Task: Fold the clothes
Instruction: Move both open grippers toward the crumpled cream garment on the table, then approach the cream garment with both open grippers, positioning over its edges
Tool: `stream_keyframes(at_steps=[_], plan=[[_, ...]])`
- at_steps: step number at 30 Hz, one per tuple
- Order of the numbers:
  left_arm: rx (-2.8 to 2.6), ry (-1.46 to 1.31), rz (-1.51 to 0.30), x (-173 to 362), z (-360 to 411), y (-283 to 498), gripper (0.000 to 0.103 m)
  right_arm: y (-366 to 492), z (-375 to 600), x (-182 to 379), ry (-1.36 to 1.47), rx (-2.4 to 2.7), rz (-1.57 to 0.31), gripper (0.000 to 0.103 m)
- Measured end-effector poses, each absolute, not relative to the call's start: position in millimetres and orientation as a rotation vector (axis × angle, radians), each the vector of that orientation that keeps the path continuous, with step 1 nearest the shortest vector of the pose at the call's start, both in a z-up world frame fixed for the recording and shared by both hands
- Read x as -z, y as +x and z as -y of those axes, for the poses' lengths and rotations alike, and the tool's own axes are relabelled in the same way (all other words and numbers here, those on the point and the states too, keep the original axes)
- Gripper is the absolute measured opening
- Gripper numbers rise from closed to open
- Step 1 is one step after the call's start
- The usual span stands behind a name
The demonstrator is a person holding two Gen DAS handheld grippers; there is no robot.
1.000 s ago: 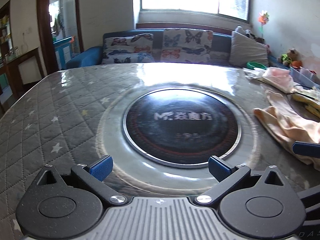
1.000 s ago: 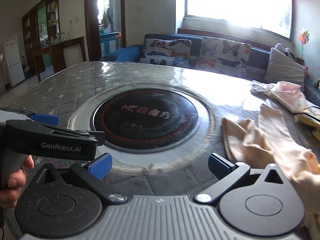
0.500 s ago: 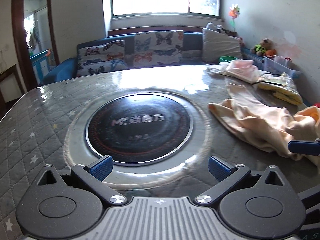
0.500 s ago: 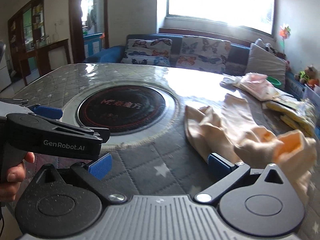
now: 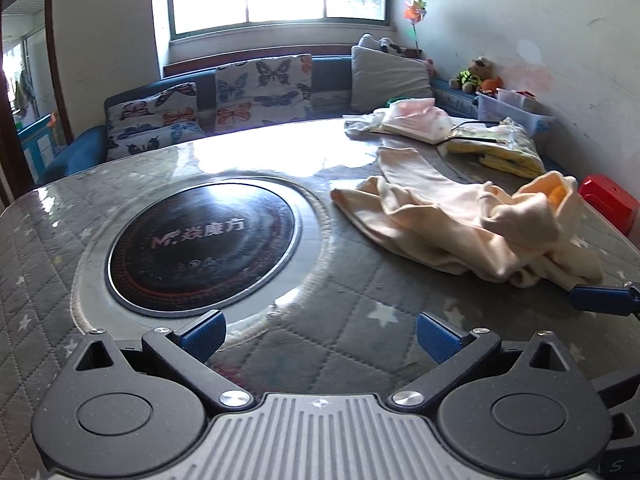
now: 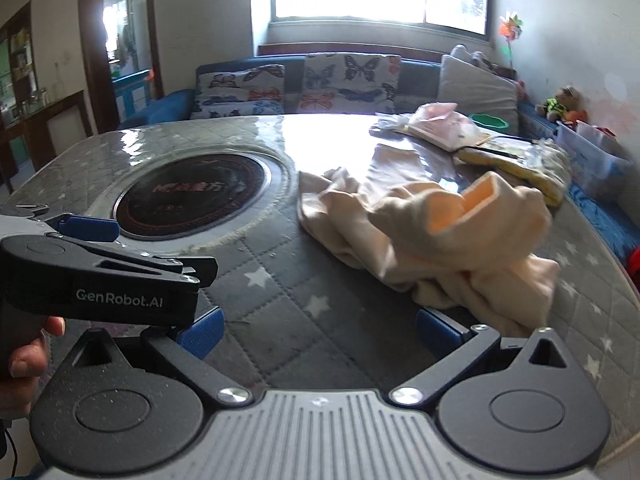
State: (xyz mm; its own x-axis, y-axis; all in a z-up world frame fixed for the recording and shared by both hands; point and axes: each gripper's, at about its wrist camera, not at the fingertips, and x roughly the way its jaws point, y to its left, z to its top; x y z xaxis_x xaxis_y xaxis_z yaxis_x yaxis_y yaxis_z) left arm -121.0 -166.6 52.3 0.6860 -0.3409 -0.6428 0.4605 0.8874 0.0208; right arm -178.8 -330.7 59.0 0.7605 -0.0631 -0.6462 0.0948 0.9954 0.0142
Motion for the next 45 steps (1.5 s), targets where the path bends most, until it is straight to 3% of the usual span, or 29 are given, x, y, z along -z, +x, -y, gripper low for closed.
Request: stream_keyframes(at_steps=[45], plan=[[0.539, 0.229, -0.713, -49, 195, -138, 0.103, -209, 347, -54, 0.091, 0.227, -0.724, 0.103]])
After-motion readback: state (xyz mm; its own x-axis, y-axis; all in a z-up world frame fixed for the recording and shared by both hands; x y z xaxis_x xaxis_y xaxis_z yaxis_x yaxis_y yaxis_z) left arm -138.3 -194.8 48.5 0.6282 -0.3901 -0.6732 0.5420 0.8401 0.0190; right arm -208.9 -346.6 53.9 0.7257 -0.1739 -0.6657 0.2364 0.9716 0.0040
